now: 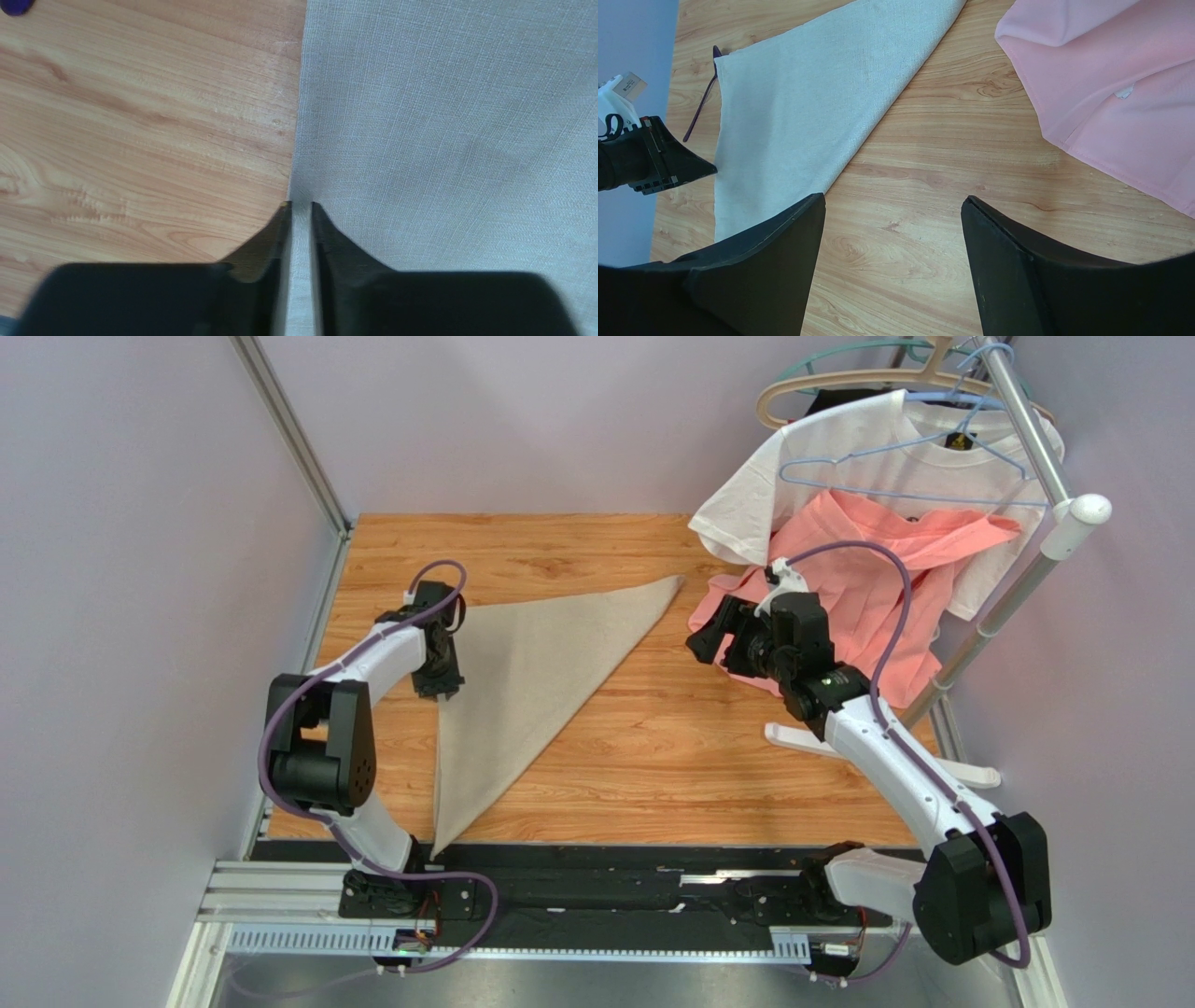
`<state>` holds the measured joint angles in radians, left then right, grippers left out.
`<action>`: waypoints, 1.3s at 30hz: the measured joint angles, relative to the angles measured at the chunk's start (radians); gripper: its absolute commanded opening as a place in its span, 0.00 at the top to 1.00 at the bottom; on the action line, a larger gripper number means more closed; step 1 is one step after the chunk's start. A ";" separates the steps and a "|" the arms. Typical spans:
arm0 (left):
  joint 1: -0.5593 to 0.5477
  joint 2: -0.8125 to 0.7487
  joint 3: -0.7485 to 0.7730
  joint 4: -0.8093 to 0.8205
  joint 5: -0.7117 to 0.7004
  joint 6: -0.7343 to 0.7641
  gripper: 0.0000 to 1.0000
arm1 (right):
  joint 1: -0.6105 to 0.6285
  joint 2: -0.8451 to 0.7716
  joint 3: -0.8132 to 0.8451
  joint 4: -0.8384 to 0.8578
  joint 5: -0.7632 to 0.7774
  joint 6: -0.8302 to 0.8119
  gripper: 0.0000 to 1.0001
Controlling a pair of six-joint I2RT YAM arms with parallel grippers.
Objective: Fold the napkin, place the utensils inside, and roll it up
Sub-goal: Fold the napkin
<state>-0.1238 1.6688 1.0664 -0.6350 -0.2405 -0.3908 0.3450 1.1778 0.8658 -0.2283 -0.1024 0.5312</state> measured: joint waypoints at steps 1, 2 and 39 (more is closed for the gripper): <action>0.000 0.000 0.006 -0.002 0.000 0.002 0.59 | 0.000 0.002 0.000 0.001 0.000 -0.001 0.24; 0.000 0.000 0.011 -0.003 0.000 0.006 0.53 | -0.001 0.009 0.000 0.002 0.000 -0.002 0.24; 0.105 0.270 0.552 -0.119 0.060 0.060 0.42 | -0.080 1.022 0.755 0.131 0.024 0.077 0.27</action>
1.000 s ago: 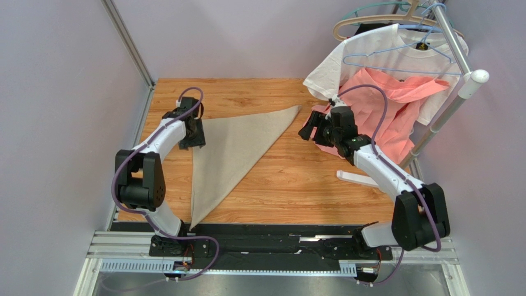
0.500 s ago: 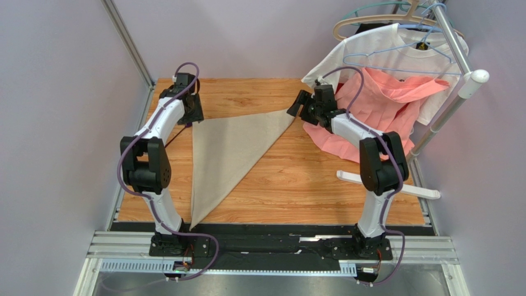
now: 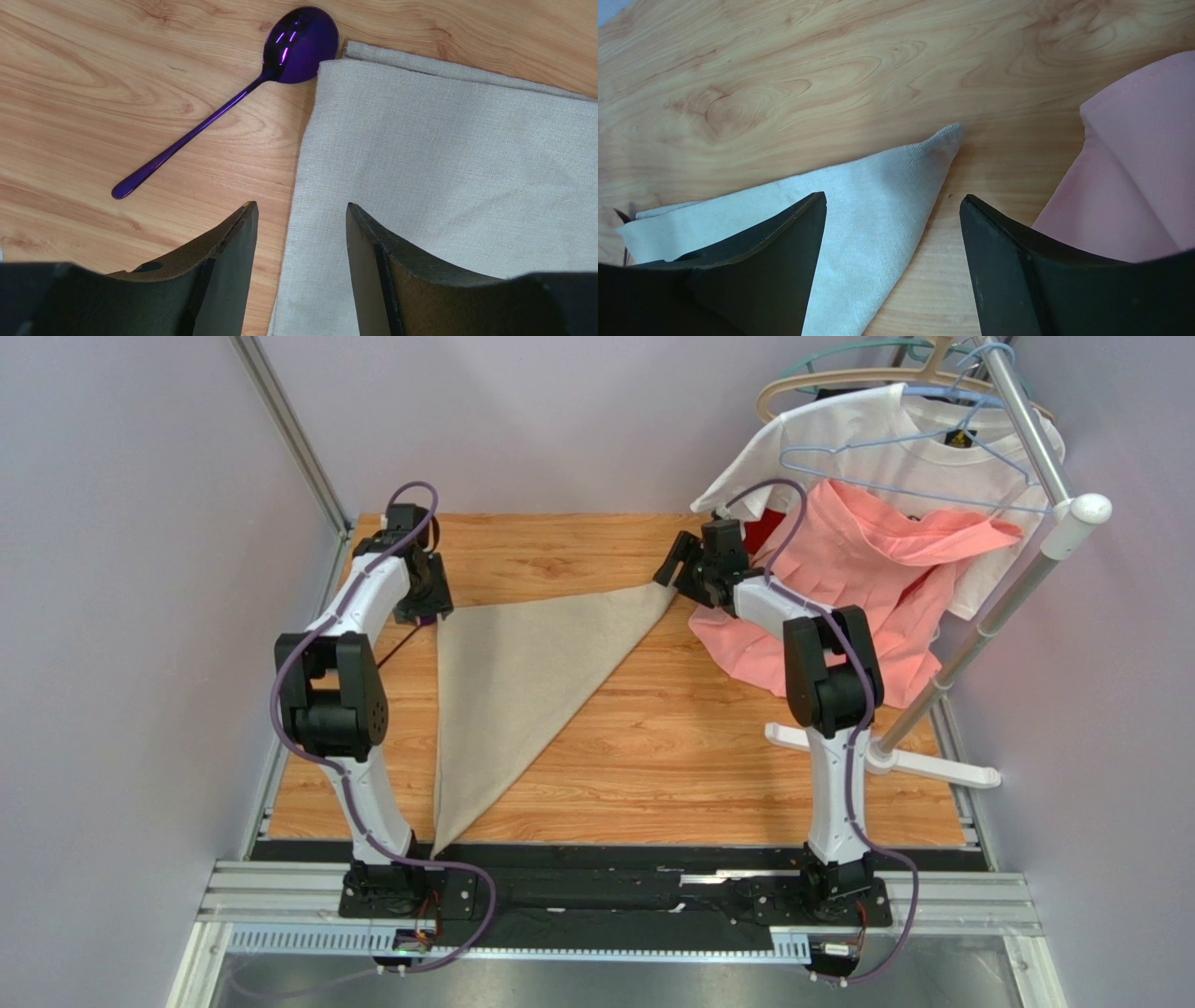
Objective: Fold the napkin, place the utensils inside, and roll it up
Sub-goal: Fold the napkin, then grab a utensil with the left arm
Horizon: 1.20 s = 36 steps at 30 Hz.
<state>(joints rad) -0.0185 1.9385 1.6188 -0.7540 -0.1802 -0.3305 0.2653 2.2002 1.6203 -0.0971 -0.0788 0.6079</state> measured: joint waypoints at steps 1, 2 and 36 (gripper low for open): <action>0.002 0.000 0.000 0.002 0.003 0.001 0.42 | -0.002 0.017 0.014 -0.001 0.004 0.002 0.27; 0.003 0.000 0.000 0.005 0.007 0.001 0.42 | -0.004 0.027 0.024 -0.001 0.006 0.002 0.27; 0.037 0.024 0.004 0.033 0.048 0.020 0.42 | -0.023 0.137 0.119 -0.043 0.066 0.056 0.79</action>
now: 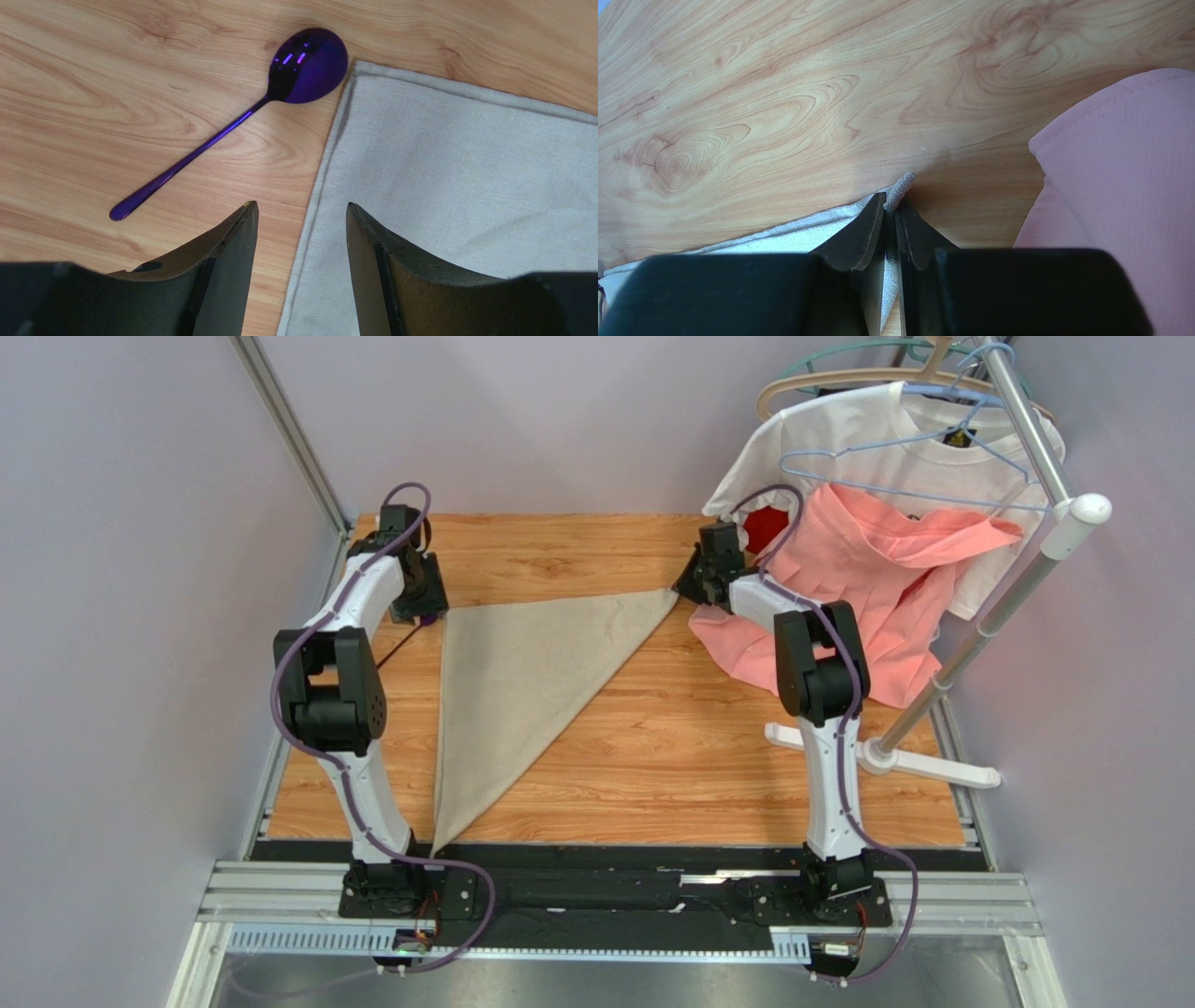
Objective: Fold the napkin, place the utensils inside, and roll it up
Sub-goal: Grab a utensil with the left arm
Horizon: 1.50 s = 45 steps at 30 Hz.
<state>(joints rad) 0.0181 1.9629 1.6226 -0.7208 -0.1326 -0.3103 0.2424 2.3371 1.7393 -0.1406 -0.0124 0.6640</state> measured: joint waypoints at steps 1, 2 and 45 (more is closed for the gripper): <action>0.008 0.008 0.005 0.002 0.002 0.000 0.42 | 0.000 0.000 0.000 0.000 0.001 0.002 0.73; 0.018 0.016 0.008 0.006 0.005 0.001 0.42 | -0.001 0.000 0.000 0.000 0.001 0.004 0.61; 0.089 0.178 0.004 0.160 0.180 0.629 0.50 | -0.005 -0.360 -0.333 0.072 -0.250 -0.086 0.30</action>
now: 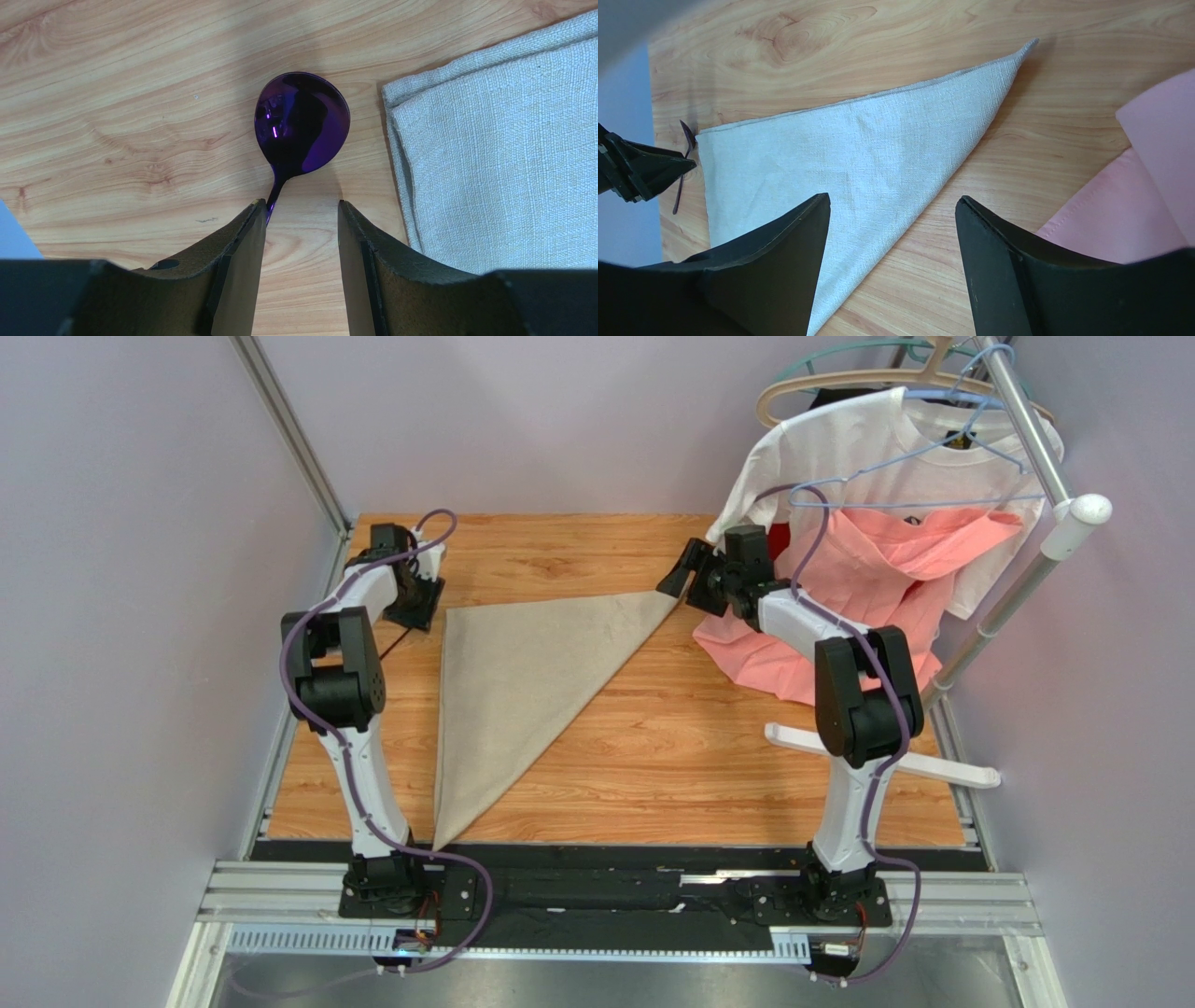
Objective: Fold the napkin, place the utensils inside, and roll it up
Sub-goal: Grab a utensil with the left arm
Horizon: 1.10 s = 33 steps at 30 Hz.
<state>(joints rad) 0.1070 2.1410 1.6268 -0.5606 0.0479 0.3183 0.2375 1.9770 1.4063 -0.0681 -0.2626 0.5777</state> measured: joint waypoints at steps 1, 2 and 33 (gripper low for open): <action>0.000 0.000 0.000 0.000 0.000 0.005 0.50 | 0.000 0.000 -0.004 -0.002 -0.001 -0.001 0.30; 0.000 0.000 0.000 0.000 -0.001 0.011 0.50 | 0.000 0.000 -0.010 -0.002 -0.001 -0.003 0.30; 0.055 0.038 0.072 -0.102 0.108 0.100 0.59 | -0.007 -0.084 -0.090 -0.003 -0.006 -0.034 0.30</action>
<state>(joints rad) 0.1619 2.1792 1.6989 -0.6624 0.1558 0.4179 0.2306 1.8935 1.3167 -0.0715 -0.2684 0.5438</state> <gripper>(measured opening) 0.413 0.698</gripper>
